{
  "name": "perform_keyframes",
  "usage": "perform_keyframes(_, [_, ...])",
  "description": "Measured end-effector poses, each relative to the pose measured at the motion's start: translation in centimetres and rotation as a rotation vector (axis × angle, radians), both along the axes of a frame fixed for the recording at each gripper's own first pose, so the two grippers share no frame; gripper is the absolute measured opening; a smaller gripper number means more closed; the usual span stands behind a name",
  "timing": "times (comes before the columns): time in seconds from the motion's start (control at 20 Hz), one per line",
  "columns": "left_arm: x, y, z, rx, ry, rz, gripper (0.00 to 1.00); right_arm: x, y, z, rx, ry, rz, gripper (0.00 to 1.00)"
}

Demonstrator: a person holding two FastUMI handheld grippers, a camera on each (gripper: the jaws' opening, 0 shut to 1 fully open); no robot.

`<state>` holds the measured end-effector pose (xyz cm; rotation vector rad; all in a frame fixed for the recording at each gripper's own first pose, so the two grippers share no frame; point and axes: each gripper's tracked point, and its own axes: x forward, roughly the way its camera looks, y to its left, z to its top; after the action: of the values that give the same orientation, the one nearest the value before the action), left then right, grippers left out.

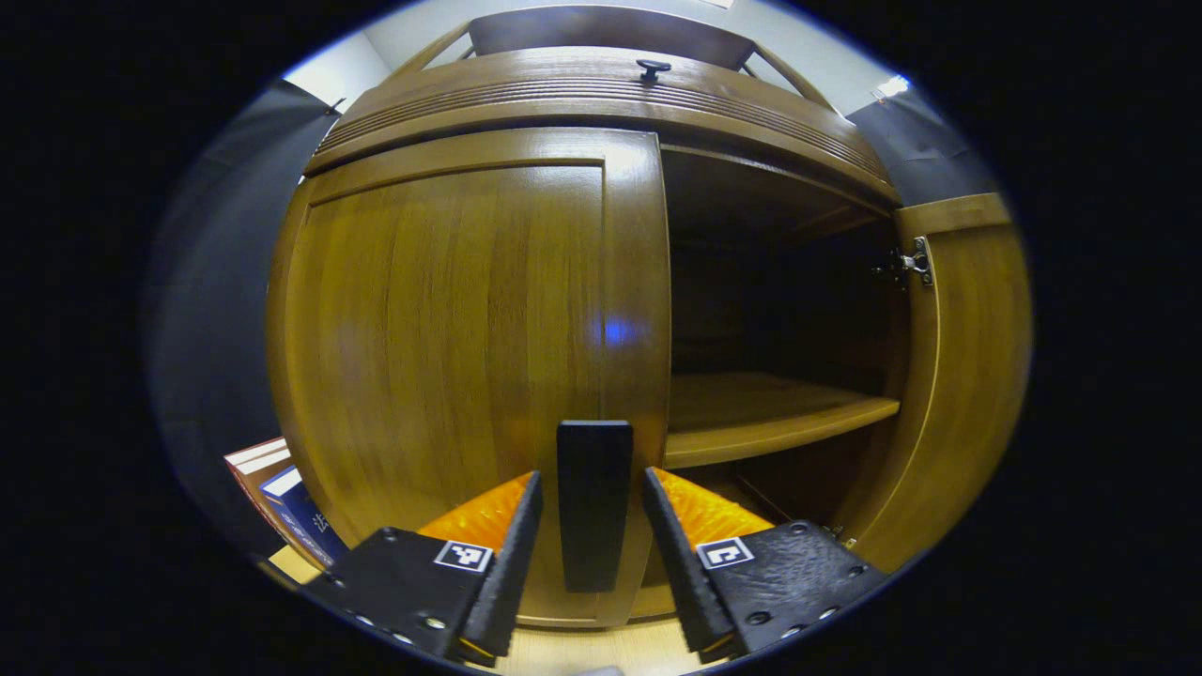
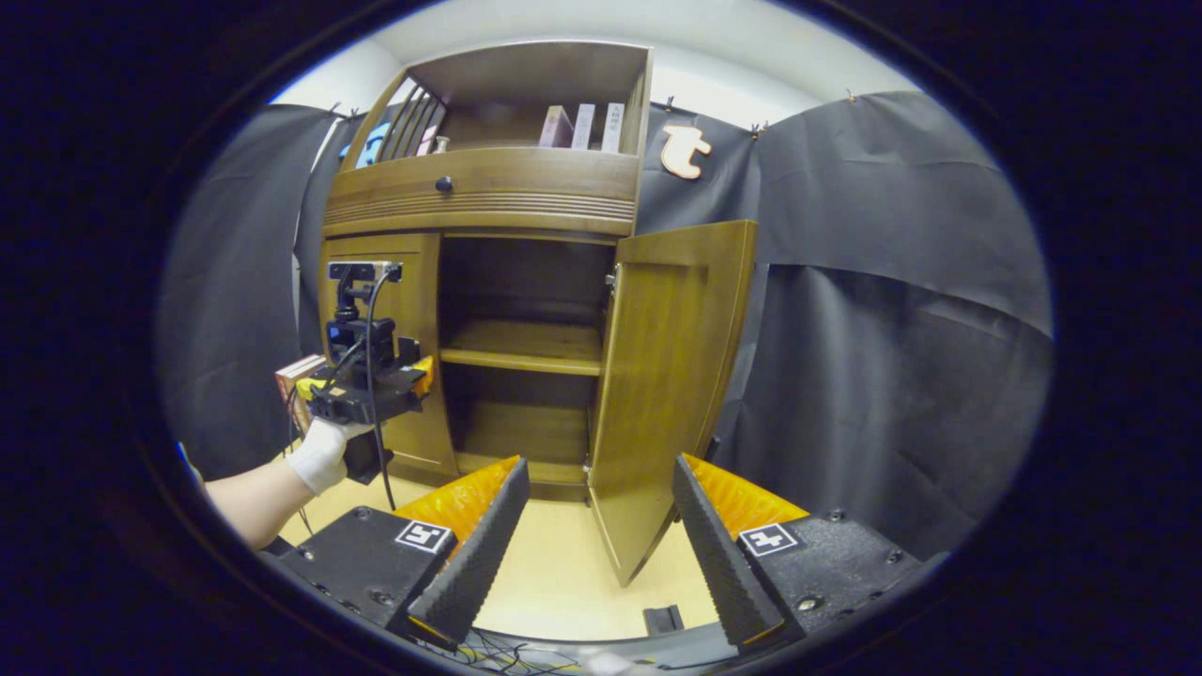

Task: Open the right door of the double-door shoe cabinet with the right hand, and open the left door with the left hand.

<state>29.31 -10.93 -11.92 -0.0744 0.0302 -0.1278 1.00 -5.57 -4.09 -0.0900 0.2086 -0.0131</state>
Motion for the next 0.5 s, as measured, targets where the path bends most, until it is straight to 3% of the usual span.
perform_keyframes(0.05, [-0.3,-0.2,0.2,-0.009,-0.012,0.006,0.65,0.0,-0.1,0.1,0.002,0.001,-0.002,0.96])
perform_keyframes(0.15, [-0.1,0.3,0.0,0.017,-0.019,0.019,0.43,-0.1,-0.1,0.1,0.004,-0.001,-0.003,0.97])
perform_keyframes(0.25, [-0.3,0.3,0.1,0.026,-0.023,0.011,0.42,-0.1,0.2,0.0,0.004,0.002,0.002,0.96])
perform_keyframes(0.3, [-0.3,0.3,0.1,0.020,-0.020,0.004,0.32,-0.1,0.3,0.0,0.005,0.002,0.007,0.96])
perform_keyframes(0.4, [-0.7,0.4,-0.1,0.010,-0.008,-0.008,0.32,-0.2,0.8,0.0,0.012,0.000,0.018,0.96])
perform_keyframes(0.45, [-1.1,0.4,-0.1,0.004,-0.005,-0.014,0.26,-0.4,1.0,0.0,0.017,-0.001,0.024,0.96])
perform_keyframes(0.5, [-1.7,0.5,-0.1,0.002,-0.006,-0.021,0.34,-0.5,1.2,0.0,0.021,-0.003,0.029,0.96])
